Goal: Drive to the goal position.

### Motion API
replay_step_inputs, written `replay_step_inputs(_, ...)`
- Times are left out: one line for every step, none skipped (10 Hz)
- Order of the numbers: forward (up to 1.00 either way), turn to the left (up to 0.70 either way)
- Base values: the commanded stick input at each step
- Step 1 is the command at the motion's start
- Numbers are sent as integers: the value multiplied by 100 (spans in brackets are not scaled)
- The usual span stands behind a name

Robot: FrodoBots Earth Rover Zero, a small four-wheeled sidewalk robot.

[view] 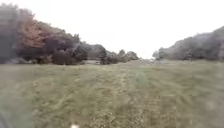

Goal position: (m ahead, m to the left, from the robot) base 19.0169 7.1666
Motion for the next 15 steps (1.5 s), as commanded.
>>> replay_step_inputs(85, 0)
replay_step_inputs(85, 0)
replay_step_inputs(85, 0)
replay_step_inputs(85, 0)
replay_step_inputs(85, 0)
replay_step_inputs(85, 0)
replay_step_inputs(85, 0)
replay_step_inputs(85, -5)
replay_step_inputs(85, -14)
replay_step_inputs(85, -28)
replay_step_inputs(85, -34)
replay_step_inputs(85, -34)
replay_step_inputs(85, -34)
replay_step_inputs(85, -34)
replay_step_inputs(85, -34)
